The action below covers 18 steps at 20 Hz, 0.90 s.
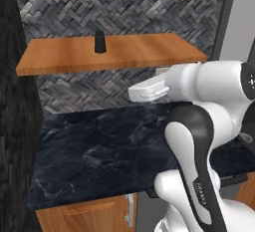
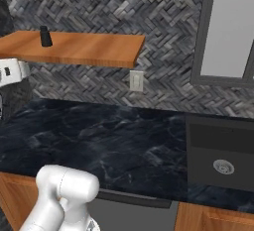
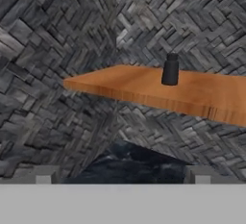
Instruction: Collect the turmeric, mayonnaise, and shaker from the cabinet and place them next to the stove.
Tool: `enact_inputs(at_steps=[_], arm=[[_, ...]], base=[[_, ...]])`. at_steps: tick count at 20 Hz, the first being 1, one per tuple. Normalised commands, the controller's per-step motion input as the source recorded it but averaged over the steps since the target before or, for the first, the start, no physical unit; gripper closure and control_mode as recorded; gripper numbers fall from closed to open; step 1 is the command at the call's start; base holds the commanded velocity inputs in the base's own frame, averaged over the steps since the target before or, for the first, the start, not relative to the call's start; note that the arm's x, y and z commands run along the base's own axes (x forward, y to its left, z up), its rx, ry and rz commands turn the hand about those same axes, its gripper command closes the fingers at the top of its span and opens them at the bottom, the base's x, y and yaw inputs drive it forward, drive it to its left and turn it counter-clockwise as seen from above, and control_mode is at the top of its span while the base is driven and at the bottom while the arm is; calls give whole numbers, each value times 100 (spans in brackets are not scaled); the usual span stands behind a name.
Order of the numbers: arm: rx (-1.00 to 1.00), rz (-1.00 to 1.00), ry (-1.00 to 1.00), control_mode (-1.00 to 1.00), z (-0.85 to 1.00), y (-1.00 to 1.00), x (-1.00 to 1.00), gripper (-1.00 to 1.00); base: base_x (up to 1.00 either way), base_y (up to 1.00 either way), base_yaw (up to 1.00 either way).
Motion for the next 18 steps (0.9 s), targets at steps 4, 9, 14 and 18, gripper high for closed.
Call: enact_inputs(at_steps=[4,9,14,18], arm=[[-2,-35,-6,-100,40,0,53,-100],[0,-23,-1,-100,13,-3,64,-100],[1,-11,-3,-100,0,0,51,-100],[0,-1,-1,-100,5,-4,32,-100]], base=[[0,0,0],[0,0,0],[0,0,0],[0,0,0]])
